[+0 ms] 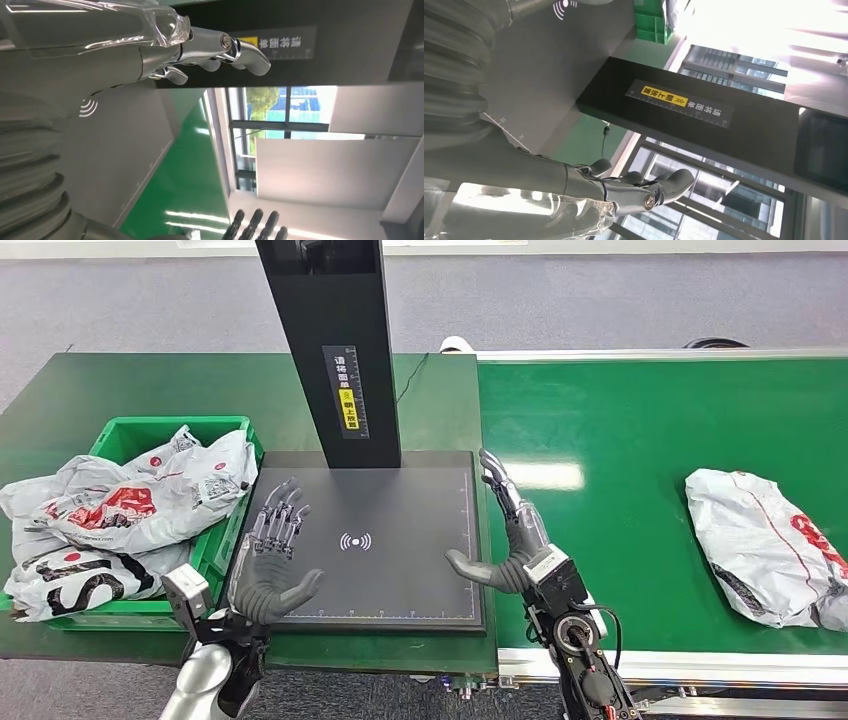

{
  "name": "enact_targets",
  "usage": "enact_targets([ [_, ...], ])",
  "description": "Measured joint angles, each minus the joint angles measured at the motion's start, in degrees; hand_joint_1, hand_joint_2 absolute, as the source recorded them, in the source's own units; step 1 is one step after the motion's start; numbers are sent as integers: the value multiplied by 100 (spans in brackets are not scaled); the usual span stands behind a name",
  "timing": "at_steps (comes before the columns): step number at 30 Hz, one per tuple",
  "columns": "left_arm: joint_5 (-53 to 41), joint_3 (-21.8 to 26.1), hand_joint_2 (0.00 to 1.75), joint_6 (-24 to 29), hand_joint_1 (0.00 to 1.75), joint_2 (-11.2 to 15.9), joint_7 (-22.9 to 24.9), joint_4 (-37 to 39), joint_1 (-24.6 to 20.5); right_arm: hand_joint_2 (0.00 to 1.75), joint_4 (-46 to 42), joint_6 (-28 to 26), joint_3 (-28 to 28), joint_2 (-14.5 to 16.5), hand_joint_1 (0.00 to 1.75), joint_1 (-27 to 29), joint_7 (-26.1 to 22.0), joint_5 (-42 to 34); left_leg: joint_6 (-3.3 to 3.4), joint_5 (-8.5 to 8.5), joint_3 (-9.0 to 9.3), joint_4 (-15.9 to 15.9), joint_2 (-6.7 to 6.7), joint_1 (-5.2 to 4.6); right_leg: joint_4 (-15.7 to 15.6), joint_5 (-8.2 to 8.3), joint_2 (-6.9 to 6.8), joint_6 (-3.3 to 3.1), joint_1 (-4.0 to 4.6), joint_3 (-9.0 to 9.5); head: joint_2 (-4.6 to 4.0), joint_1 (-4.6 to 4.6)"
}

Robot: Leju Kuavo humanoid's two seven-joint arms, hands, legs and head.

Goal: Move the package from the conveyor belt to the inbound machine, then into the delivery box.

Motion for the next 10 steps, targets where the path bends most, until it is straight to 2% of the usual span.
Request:
enact_targets([
  [5, 20, -58, 175, -142, 0, -2, 29, 85, 1, 175, 32, 2, -1, 5, 0, 1, 34, -52, 0, 0, -1, -1, 1, 1, 0, 0, 1, 0, 2, -1, 0, 0],
  [10, -98, -210, 175, -304, 0, -52, 58, 263, 25, 175, 74, 53, -15, 80, 0, 26, 389, -425, 0, 0, -2, 0, 1, 0, 0, 0, 1, 0, 0, -1, 0, 2],
])
